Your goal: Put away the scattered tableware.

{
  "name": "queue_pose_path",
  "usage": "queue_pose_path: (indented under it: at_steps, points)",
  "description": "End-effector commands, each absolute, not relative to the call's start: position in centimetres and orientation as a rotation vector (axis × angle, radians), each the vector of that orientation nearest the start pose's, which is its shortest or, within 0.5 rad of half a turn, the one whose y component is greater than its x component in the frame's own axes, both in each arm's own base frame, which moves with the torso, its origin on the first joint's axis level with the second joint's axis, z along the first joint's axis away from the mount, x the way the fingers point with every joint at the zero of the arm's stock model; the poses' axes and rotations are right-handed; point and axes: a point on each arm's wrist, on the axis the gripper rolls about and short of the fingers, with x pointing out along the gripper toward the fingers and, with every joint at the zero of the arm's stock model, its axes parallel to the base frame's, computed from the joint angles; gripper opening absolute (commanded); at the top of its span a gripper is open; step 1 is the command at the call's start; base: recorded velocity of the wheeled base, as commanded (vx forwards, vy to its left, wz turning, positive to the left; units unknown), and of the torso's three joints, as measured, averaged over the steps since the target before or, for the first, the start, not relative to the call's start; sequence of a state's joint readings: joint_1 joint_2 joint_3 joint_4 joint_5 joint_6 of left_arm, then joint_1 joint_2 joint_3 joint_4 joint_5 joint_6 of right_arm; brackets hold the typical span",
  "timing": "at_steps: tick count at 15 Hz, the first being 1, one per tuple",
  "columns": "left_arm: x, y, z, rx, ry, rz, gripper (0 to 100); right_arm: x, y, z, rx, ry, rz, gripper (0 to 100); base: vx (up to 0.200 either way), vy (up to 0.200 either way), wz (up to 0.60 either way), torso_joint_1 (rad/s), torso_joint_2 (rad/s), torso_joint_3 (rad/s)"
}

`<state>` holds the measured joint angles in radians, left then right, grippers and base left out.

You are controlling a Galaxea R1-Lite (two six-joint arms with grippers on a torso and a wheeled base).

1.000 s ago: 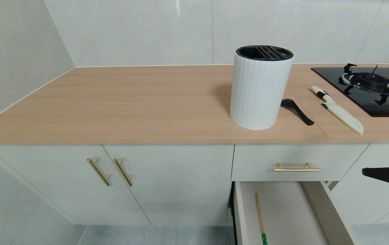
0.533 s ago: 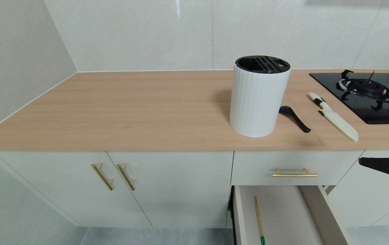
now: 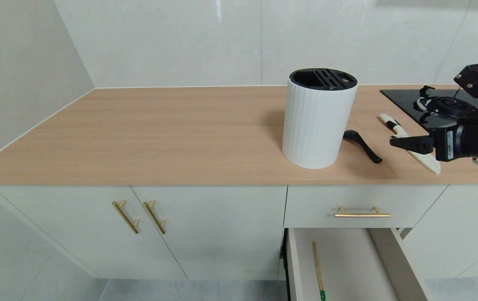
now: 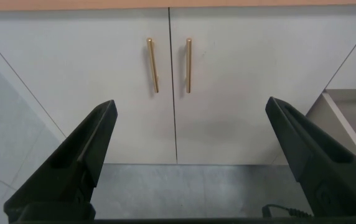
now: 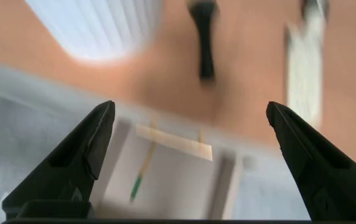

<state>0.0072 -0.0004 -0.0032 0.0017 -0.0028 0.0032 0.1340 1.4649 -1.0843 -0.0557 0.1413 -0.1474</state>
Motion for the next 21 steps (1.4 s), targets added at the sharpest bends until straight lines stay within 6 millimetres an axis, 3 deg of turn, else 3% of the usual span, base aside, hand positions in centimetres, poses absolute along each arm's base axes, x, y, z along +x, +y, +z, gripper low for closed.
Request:
queue_pose_path:
  at_steps: [1, 4, 16, 21]
  points:
    - [-2.3, 0.0, 7.6, 0.005, -0.002, 0.005, 100, 29.1, 3.6, 23.5, -0.137, 0.392, 0.333, 100, 0.000, 0.000, 0.00, 0.000, 0.00, 0.000]
    - [-2.3, 0.0, 7.6, 0.003, -0.002, 0.005, 100, 31.6, 3.9, 21.2, -0.135, 0.361, 0.350, 100, 0.000, 0.000, 0.00, 0.000, 0.00, 0.000]
    - [-2.3, 0.0, 7.6, 0.003, -0.002, 0.005, 100, 36.7, 4.0, 17.1, -0.100, 0.277, 0.319, 100, 0.000, 0.000, 0.00, 0.000, 0.00, 0.000]
    - [-2.3, 0.0, 7.6, 0.003, -0.002, 0.005, 100, 37.1, 4.0, 17.3, -0.048, 0.266, 0.300, 100, 0.000, 0.000, 0.00, 0.000, 0.00, 0.000]
